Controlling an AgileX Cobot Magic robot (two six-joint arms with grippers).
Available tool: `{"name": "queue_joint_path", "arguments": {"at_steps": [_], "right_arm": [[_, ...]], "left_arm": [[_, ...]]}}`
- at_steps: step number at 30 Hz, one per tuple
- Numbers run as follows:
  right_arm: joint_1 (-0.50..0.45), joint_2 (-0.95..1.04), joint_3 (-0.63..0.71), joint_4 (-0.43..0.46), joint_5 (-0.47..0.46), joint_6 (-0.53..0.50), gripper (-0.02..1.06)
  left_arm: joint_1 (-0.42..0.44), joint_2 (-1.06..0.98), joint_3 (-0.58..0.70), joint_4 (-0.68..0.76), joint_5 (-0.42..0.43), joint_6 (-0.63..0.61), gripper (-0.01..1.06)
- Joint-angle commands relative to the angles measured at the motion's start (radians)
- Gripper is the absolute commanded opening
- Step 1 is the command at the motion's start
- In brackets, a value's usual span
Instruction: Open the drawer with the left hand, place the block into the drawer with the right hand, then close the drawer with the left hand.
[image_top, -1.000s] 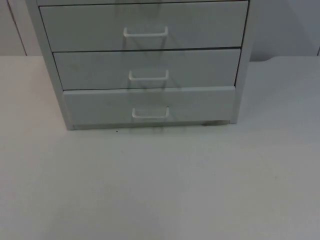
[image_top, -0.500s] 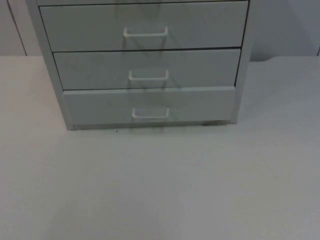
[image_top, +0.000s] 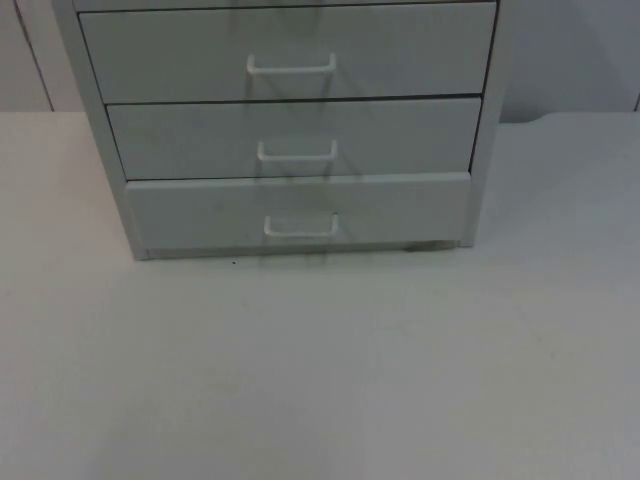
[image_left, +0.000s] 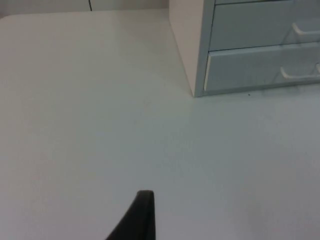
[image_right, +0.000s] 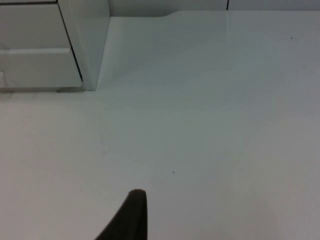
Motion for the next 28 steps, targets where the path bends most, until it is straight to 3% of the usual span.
{"name": "queue_joint_path", "arguments": {"at_steps": [1,5,10,28], "right_arm": [[-0.003,-0.002,0.002,-0.001,-0.014,0.0,1.05],[-0.003,-0.002,0.002,-0.001,-0.014,0.0,1.05],[-0.003,-0.002,0.002,-0.001,-0.014,0.0,1.05],[-0.052,-0.002,0.002,-0.001,-0.014,0.0,1.05]], "left_arm": [[0.019,-0.005,0.003,0.001,-0.013,-0.006,1.05],[0.122,-0.005,0.003,0.001,-0.013,-0.006,1.05],[0.179,-0.005,0.003,0.001,-0.013,-0.006,1.05],[0.179,-0.005,0.003,0.001,-0.013,-0.006,1.05]]}}
